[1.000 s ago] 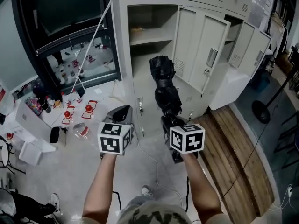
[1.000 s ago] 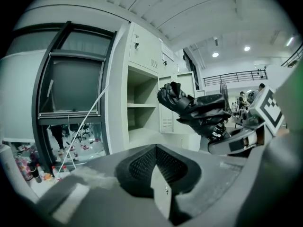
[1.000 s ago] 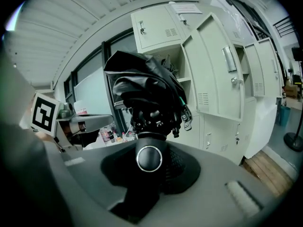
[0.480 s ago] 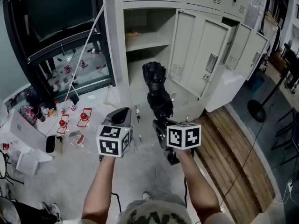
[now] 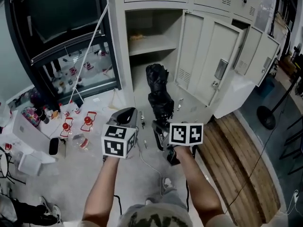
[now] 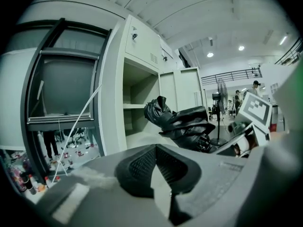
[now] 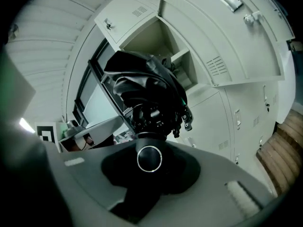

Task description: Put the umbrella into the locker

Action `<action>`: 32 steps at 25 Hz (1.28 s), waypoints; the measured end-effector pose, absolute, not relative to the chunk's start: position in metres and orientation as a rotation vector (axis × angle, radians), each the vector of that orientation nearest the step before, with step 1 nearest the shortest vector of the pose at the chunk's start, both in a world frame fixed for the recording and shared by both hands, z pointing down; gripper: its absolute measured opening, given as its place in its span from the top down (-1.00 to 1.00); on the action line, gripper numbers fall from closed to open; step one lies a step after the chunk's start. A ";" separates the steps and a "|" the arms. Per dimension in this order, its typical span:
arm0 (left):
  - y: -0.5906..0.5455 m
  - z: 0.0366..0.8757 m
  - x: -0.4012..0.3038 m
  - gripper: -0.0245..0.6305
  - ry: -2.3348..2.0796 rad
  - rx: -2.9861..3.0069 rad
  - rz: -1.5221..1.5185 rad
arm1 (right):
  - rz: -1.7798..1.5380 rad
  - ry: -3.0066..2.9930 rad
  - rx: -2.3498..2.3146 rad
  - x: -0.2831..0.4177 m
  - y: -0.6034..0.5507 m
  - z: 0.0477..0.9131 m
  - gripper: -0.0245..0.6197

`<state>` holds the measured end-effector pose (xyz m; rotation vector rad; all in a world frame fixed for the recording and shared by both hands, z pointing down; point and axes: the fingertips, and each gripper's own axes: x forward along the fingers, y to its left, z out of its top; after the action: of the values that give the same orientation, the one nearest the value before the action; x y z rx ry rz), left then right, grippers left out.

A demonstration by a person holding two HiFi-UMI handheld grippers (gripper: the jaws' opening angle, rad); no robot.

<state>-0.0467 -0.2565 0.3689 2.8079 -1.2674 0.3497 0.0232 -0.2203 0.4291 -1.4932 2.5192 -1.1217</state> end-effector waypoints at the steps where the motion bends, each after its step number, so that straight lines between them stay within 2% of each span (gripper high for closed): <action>1: -0.260 0.369 -0.044 0.91 -1.278 2.806 0.352 | -1.132 2.519 -1.475 0.025 -0.225 0.430 0.65; 19: -0.328 0.367 -0.007 0.91 -1.429 2.722 0.390 | -1.343 2.555 -1.225 0.050 -0.325 0.441 0.65; 32: -0.358 0.376 -0.015 0.91 -1.521 2.646 0.451 | -1.413 2.539 -1.127 0.047 -0.391 0.436 0.65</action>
<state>-0.0152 -0.3582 0.3757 2.6460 -1.5210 0.4513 0.0475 -0.3911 0.4364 -1.1273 2.5386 -1.4132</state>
